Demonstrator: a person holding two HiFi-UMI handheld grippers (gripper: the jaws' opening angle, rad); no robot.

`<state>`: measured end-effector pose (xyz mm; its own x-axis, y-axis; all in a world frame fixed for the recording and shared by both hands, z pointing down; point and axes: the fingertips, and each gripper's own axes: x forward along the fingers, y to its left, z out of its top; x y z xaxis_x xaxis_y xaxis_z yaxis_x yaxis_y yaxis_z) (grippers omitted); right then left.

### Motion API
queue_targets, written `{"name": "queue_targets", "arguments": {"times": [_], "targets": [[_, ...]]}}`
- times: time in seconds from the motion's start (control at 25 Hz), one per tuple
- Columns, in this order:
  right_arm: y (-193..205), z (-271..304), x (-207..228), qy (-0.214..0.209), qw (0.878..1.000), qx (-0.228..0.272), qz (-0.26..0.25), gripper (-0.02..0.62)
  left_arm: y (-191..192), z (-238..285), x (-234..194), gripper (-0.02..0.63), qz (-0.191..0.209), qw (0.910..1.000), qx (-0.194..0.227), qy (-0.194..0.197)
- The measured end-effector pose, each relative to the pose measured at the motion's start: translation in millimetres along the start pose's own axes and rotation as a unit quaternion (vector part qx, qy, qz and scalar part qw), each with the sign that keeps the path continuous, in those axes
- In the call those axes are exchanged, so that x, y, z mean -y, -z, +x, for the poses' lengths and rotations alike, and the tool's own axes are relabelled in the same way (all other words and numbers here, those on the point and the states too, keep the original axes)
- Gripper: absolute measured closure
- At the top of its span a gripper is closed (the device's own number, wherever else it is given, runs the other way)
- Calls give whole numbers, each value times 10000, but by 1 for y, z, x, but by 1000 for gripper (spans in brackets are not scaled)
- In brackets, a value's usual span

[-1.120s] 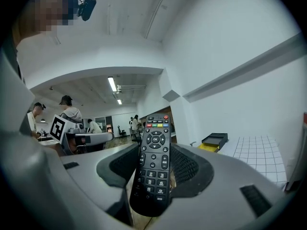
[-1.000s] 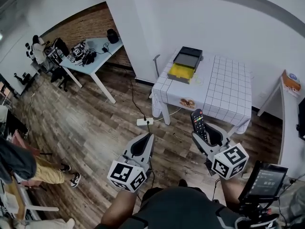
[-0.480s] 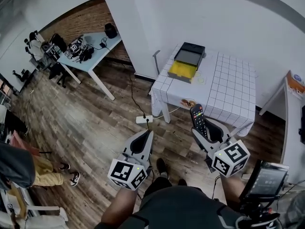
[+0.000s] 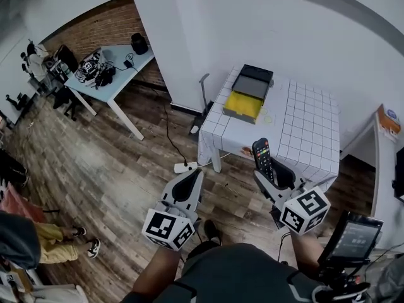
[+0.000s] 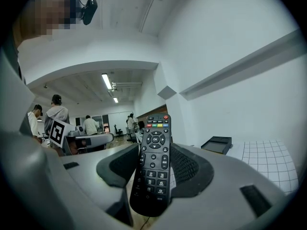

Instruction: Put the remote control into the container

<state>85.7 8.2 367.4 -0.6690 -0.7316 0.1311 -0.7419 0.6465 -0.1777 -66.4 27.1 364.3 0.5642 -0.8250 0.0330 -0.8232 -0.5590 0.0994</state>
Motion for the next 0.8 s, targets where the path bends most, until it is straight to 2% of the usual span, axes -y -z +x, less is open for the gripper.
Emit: {"name": "queue_targets", "arguments": {"times": [0.36,0.8], "targets": [[-10,64,8,144,9999,-67,-6,377,-6,25,-64,597,-16,9999,-65,99],[-12,118,7,437,9988,-198,28,377,-5,44,-119,597,14,9985,-51,553]]}}
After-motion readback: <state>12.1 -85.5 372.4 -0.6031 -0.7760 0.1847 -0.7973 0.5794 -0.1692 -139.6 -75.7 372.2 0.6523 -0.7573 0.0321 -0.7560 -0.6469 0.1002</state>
